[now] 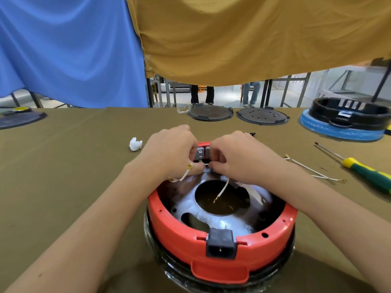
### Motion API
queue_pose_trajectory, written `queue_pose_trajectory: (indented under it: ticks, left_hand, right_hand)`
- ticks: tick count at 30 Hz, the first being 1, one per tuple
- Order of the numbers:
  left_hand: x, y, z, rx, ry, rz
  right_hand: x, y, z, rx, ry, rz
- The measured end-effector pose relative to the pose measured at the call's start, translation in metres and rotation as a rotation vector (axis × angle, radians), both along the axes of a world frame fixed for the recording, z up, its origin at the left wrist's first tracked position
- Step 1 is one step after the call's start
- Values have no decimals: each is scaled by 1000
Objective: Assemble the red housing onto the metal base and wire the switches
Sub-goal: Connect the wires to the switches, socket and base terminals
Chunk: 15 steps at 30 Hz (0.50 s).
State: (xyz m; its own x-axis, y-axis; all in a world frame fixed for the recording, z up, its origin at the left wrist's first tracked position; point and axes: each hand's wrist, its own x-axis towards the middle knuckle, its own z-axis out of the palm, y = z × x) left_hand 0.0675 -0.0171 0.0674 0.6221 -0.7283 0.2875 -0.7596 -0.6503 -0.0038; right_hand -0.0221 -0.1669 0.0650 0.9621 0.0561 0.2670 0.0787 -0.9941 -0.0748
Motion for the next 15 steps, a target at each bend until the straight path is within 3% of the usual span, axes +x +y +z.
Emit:
queue_pose_trajectory:
  ticks: [15]
  left_hand:
    - [-6, -2, 2, -7, -45, 45]
  right_hand:
    - [-3, 1, -1, 117, -29, -9]
